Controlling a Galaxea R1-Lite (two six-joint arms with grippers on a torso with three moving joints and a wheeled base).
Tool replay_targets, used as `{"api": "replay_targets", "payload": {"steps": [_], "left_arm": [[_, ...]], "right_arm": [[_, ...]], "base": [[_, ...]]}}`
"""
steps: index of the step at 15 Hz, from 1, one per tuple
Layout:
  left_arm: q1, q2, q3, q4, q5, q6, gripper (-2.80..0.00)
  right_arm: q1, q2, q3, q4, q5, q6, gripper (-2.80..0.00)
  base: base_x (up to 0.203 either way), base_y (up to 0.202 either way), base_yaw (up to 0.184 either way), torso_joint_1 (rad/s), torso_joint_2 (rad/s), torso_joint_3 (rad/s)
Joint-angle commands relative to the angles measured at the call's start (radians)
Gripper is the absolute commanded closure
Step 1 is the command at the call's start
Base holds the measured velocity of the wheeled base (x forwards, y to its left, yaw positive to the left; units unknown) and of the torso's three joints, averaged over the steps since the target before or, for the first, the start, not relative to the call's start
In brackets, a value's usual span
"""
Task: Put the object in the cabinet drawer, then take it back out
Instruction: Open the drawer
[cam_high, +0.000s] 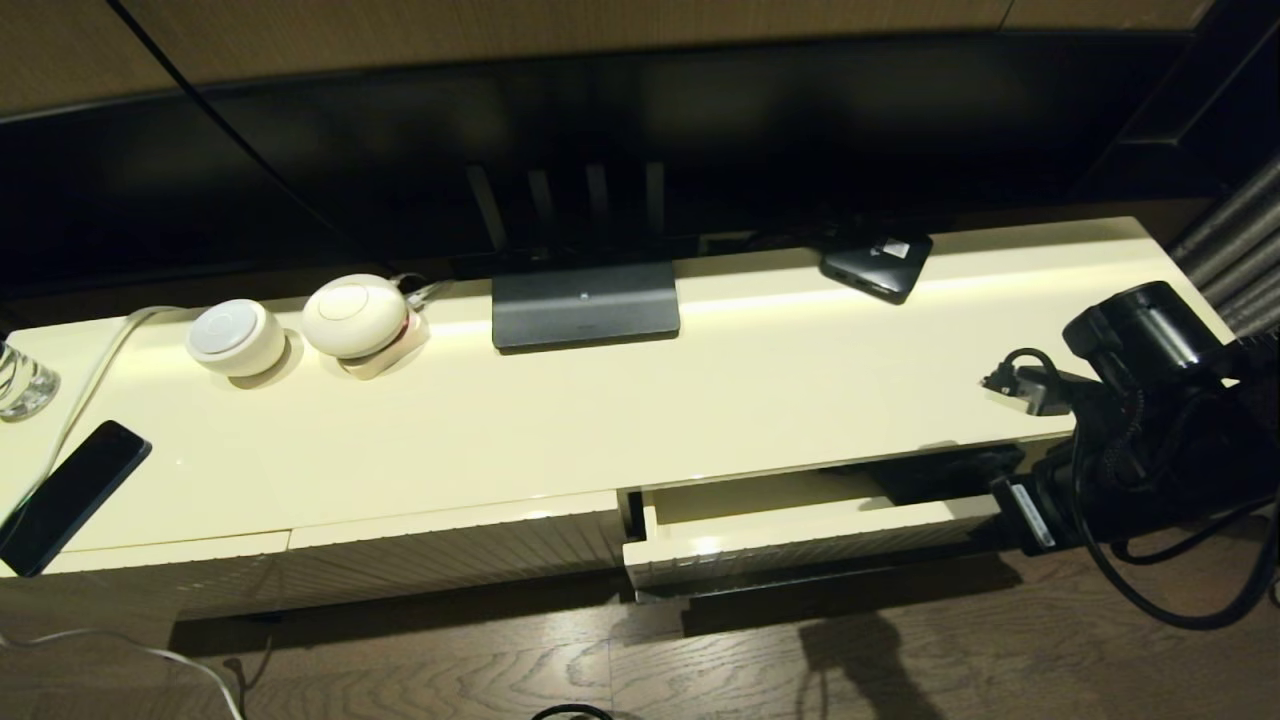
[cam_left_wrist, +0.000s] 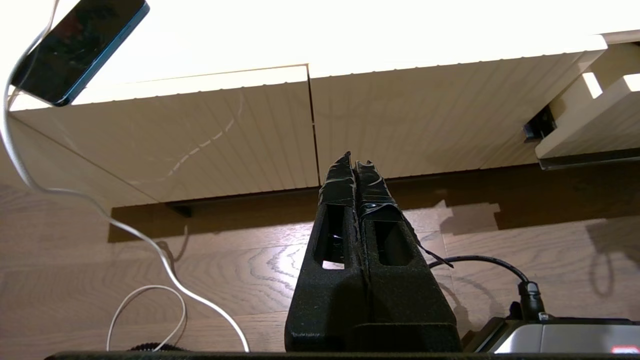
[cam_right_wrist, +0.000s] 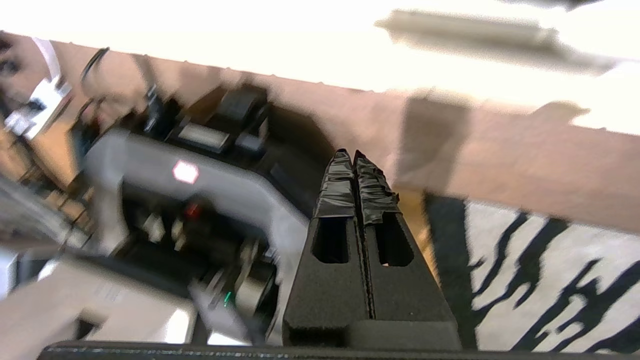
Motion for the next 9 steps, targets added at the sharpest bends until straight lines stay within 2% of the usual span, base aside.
{"api": "replay_targets", "payload": {"steps": [1,5,9], "left_arm": [[0.000,0.001,0.003,0.000,0.000,0.000,0.00],[0.000,0.001,0.003,0.001,0.000,0.000,0.00],[0.000,0.001,0.003,0.000,0.000,0.000,0.00]], "right_arm": [[0.001,0.030,-0.002,-0.022,-0.016,0.001,0.00],[0.001,0.053,-0.004,-0.085,-0.060,-0.001,0.00],[0.003,0.053,-0.006,-0.118,-0.061,-0.003,0.00]], "base": [[0.000,0.000,0.000,0.000,0.00,0.000],[0.000,0.000,0.000,0.000,0.00,0.000],[0.000,0.000,0.000,0.000,0.00,0.000]]}}
